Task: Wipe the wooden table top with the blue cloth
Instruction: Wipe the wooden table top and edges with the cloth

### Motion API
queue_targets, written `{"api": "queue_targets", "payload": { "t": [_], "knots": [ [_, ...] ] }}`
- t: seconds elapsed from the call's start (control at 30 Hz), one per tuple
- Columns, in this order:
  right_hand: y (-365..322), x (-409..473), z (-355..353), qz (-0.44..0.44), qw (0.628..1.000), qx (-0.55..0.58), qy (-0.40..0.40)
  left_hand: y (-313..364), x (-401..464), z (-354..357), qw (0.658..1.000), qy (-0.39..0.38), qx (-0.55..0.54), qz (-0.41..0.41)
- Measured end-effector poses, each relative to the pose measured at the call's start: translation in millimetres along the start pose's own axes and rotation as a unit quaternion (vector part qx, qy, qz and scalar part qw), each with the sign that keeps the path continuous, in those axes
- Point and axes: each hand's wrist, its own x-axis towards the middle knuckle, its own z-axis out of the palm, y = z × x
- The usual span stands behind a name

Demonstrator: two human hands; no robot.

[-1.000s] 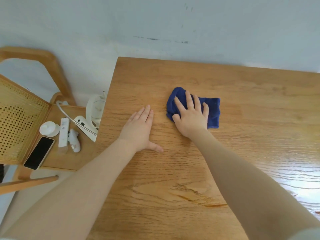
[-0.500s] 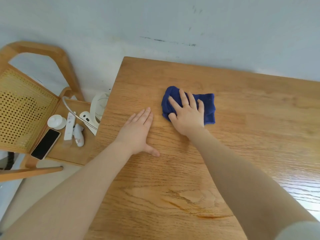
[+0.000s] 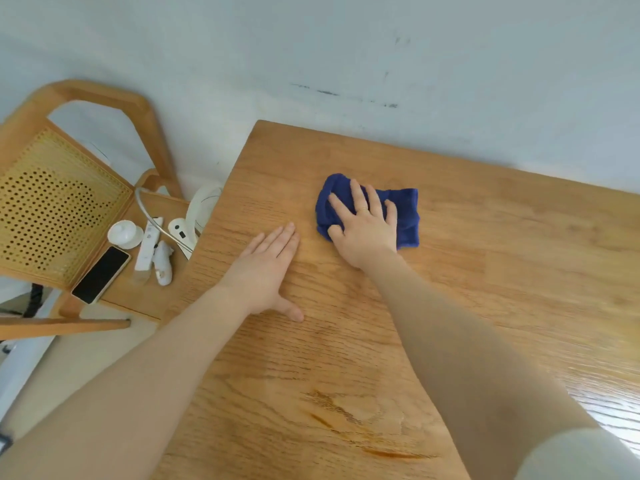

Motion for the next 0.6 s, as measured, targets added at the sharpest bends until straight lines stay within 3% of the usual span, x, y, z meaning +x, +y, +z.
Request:
{"api": "queue_targets", "payload": {
  "t": [0.1, 0.2, 0.33, 0.5, 0.6],
  "knots": [
    [-4, -6, 3, -0.008, 1.000, -0.001, 0.008, 3, -3, -1, 0.998, 0.015, 0.030, -0.044],
    [-13, -53, 16, -0.084, 0.996, -0.009, 0.012, 6, -8, -2, 0.995, 0.012, 0.010, -0.096],
    [-10, -69, 17, -0.164, 0.986, -0.026, 0.018, 3, -10, 0, 0.995, 0.003, -0.043, -0.089],
    [-1, -10, 7, -0.042, 0.998, -0.027, 0.026, -2, -4, 4, 0.996, 0.011, -0.048, -0.077],
    [-8, -13, 11, -0.025, 0.999, -0.030, 0.031, -4, -6, 9, 0.996, 0.019, -0.055, -0.067]
  ]
}}
